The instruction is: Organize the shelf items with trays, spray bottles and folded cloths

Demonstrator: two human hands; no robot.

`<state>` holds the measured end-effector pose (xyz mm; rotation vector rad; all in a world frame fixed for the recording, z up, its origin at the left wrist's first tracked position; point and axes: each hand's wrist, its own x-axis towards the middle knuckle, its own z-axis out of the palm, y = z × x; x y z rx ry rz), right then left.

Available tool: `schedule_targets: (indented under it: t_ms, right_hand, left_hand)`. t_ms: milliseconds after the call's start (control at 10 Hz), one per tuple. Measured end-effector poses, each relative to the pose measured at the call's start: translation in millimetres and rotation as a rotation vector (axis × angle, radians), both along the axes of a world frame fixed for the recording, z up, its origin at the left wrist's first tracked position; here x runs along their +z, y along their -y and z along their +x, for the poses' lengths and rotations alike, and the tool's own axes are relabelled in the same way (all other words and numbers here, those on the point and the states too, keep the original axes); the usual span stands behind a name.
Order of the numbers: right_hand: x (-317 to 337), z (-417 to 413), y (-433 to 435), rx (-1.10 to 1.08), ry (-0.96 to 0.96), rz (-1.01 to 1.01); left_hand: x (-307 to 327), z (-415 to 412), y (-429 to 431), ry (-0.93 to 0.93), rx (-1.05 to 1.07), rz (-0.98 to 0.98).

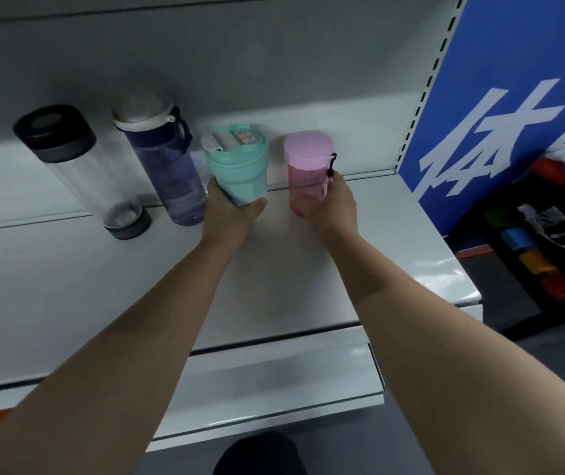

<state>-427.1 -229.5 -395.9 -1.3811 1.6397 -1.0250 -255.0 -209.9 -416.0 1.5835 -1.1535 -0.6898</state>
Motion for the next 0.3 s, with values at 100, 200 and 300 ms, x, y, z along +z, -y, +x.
schedule_targets:
  t_ms: [100,200,300]
  right_hand:
    - [7.8,-8.7,-14.7,-0.006,-0.061,0.062]
    - [13.8,-17.8,-36.4,-0.001,-0.078,0.048]
    - [32.3,-24.2,-65.8,0.032,-0.026,0.049]
  left_hand:
    - [6.9,1.0,-6.1,-0.026,-0.023,0.124]
    - [13.1,0.9,-21.8,0.044,-0.006,0.212]
    - [26.0,-6.5,-41.5,0.069,0.009,0.257]
